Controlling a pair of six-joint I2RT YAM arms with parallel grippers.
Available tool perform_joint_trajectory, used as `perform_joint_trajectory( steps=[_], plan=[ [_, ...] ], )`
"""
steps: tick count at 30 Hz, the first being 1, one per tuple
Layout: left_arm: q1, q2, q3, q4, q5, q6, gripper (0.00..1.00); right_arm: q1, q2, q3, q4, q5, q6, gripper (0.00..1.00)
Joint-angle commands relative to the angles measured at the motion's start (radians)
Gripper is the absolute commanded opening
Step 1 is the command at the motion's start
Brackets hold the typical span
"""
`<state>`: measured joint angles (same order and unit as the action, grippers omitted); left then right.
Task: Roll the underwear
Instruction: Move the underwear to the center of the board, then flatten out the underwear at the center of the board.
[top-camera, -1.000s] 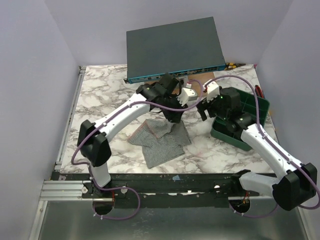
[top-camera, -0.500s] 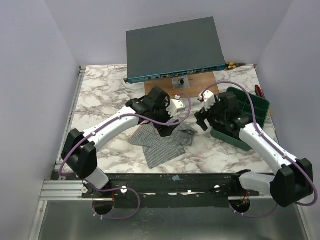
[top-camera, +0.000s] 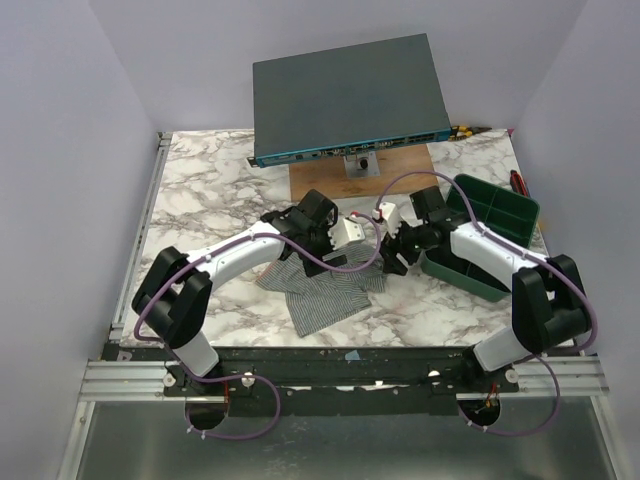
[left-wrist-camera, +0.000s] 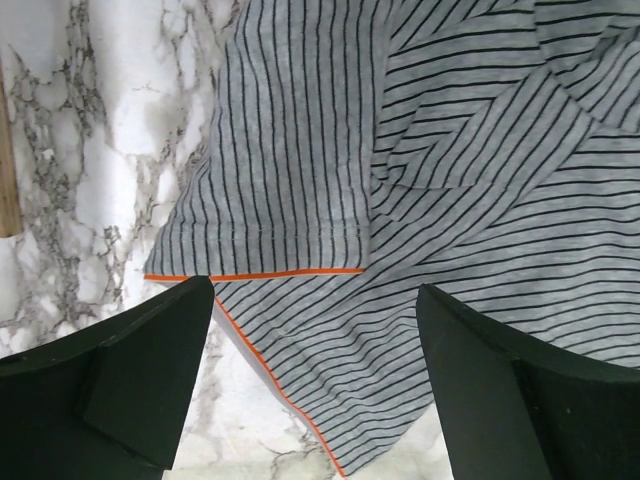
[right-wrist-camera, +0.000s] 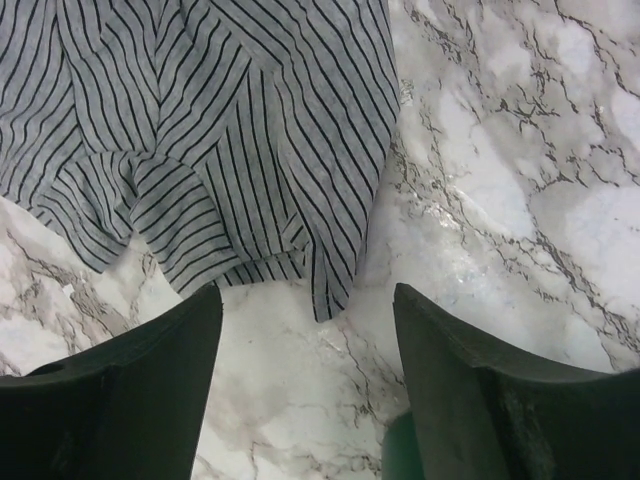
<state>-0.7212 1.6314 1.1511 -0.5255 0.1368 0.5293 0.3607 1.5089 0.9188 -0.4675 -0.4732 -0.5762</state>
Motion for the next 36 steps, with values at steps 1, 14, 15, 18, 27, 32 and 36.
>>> perform_joint_trajectory(
  steps=[1,14,15,18,27,32,36],
  plan=[
    [0.004,-0.003,-0.023,0.061,-0.087,0.069,0.89,0.003,0.041,0.041,-0.013,-0.052,-0.041,0.68],
    [0.032,-0.038,-0.041,0.046,-0.060,0.060,0.89,0.003,0.121,0.064,0.016,-0.058,-0.057,0.39],
    [0.035,-0.040,-0.043,0.048,-0.063,0.062,0.89,0.003,0.124,0.081,0.002,-0.062,-0.057,0.19],
    [0.042,-0.056,-0.052,0.055,-0.066,0.062,0.89,0.003,0.115,0.111,-0.028,-0.080,-0.057,0.01],
    [0.040,-0.080,-0.081,0.111,-0.045,0.086,0.90,0.003,0.077,0.256,-0.169,-0.101,0.002,0.01],
    [0.020,-0.051,-0.086,0.125,-0.054,0.188,0.91,0.002,0.105,0.336,-0.222,-0.065,0.056,0.01],
    [-0.001,-0.025,-0.086,0.116,-0.035,0.264,0.91,0.003,0.119,0.352,-0.211,-0.042,0.087,0.00]
  ],
)
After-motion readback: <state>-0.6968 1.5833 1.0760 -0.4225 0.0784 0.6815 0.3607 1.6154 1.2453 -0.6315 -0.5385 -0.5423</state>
